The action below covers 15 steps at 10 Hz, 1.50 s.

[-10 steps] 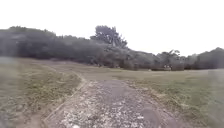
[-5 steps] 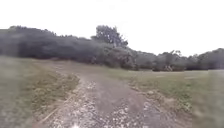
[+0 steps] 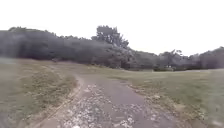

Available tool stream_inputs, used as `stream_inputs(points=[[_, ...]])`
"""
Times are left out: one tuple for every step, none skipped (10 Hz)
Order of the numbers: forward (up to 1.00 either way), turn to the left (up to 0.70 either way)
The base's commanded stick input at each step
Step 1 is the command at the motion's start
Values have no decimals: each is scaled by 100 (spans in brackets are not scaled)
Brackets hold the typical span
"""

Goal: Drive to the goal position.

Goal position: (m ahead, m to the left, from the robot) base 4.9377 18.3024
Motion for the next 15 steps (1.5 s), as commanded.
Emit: stream_inputs(points=[[60,15],[60,15],[60,15],[60,1],[60,0],[60,0],[60,0],[60,0],[60,0],[60,0],[60,0],[60,0],[60,0],[60,0],[60,0]])
